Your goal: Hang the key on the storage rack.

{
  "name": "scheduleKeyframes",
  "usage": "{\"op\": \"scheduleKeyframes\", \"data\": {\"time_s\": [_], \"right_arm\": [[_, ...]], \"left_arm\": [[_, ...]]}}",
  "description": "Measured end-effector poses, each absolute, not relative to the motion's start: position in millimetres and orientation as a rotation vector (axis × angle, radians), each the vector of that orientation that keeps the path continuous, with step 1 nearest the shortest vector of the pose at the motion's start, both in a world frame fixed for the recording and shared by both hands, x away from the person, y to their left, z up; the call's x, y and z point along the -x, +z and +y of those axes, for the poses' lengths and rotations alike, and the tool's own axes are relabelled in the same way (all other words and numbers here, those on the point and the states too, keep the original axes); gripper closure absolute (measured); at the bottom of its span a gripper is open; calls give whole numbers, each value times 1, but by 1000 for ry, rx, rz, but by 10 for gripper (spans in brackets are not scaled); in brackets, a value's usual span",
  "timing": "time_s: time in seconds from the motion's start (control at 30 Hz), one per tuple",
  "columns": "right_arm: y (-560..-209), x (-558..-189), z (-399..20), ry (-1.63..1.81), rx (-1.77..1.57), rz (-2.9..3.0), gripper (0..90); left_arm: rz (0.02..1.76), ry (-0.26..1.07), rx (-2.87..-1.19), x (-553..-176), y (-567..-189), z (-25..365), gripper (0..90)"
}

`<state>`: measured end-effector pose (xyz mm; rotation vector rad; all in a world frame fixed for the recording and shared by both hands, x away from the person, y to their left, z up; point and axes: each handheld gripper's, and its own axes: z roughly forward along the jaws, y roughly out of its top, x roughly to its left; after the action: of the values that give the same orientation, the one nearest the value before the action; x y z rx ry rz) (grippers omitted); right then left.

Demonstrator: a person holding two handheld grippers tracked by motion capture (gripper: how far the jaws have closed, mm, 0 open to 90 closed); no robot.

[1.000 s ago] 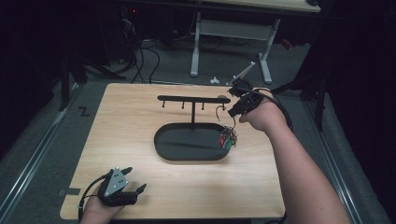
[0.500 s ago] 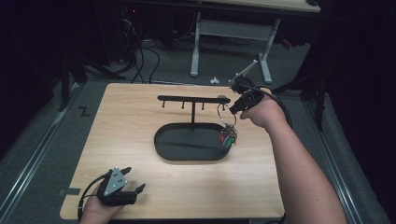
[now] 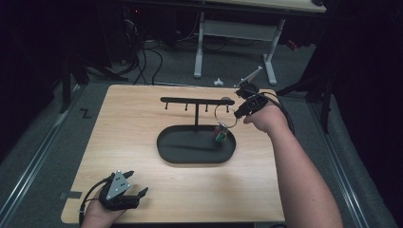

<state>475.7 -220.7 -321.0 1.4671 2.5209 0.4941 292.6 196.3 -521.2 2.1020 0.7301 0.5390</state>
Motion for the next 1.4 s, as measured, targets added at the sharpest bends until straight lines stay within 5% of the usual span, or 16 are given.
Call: {"op": "scheduleKeyframes", "data": {"time_s": [0.47,0.77,1.4], "right_arm": [[-323,-468,-221,474,-1482,2503,725],[-344,-465,-223,469,-1520,2494,480],[-395,-433,-235,558,-1434,2387,371]], "left_arm": [[724,540,-2106,-293,-521,194,224],[721,540,-2105,-294,-521,193,223],[724,544,-2111,-299,-521,188,223]]}}
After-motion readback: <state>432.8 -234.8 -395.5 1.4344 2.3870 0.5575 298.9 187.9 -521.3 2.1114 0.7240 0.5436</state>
